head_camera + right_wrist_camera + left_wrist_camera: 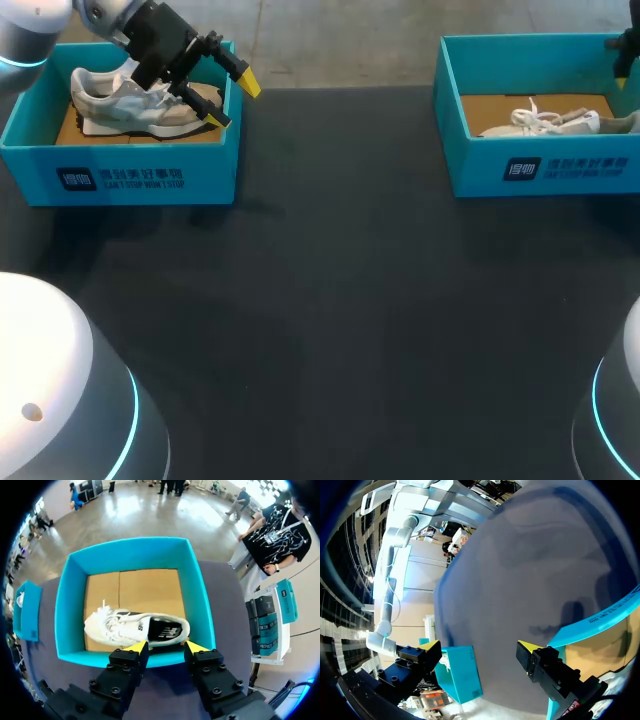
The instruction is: Take the shoe out of the shoebox, open the shoe tongue, remove and reinsert the insole, then place the shoe into the shoebox
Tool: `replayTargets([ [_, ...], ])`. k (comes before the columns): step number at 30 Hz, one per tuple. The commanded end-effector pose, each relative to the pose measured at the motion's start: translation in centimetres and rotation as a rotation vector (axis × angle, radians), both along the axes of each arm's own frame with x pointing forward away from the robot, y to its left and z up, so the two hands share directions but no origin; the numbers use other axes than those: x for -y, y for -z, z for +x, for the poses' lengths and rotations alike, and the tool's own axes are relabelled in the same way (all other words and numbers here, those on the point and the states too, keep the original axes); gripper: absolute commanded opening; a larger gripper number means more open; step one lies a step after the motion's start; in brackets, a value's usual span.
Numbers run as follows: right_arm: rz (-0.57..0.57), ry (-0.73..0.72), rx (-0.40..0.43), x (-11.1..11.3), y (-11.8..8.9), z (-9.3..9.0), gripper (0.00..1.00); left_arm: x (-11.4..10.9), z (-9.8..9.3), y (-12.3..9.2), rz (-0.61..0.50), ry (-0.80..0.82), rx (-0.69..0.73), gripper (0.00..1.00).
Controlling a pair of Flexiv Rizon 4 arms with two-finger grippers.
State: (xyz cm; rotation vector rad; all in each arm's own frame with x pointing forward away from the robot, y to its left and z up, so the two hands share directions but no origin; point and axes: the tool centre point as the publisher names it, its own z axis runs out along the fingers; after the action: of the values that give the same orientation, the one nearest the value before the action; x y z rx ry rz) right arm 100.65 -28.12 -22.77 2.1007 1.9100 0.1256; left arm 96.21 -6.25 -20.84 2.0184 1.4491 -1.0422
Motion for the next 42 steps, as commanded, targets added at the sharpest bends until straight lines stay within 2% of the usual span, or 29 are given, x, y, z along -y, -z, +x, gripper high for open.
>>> replayTargets([
  [1,-0.003,-0.035,0.051,-1.8,-1.0,-2.4,0.47,0.0,0.0,-0.1,0.003,0.002,0.0,1.0],
  [10,0.001,-0.137,0.062,-6.6,-2.9,-7.1,0.5,0.0,0.0,-0.1,0.003,0.002,0.0,1.0],
  [17,0.01,-0.232,0.037,-10.1,-3.6,-10.8,0.58,0.0,0.0,-0.1,0.003,0.002,0.0,1.0],
  [19,0.018,-0.265,0.028,-11.1,-3.4,-11.6,0.65,0.0,0.0,-0.1,0.003,0.002,0.0,1.0],
  [21,0.036,-0.293,0.016,-11.9,-2.9,-12.3,1.0,0.0,0.0,-0.1,0.003,0.002,0.0,1.0],
  [40,0.036,-0.293,0.016,-11.9,-2.9,-12.3,1.0,0.0,0.0,-0.1,0.003,0.002,0.0,1.0],
  [42,0.036,-0.293,0.016,-11.9,-2.9,-12.3,1.0,-0.7,-0.3,-0.4,0.013,0.0,0.018,1.0],
])
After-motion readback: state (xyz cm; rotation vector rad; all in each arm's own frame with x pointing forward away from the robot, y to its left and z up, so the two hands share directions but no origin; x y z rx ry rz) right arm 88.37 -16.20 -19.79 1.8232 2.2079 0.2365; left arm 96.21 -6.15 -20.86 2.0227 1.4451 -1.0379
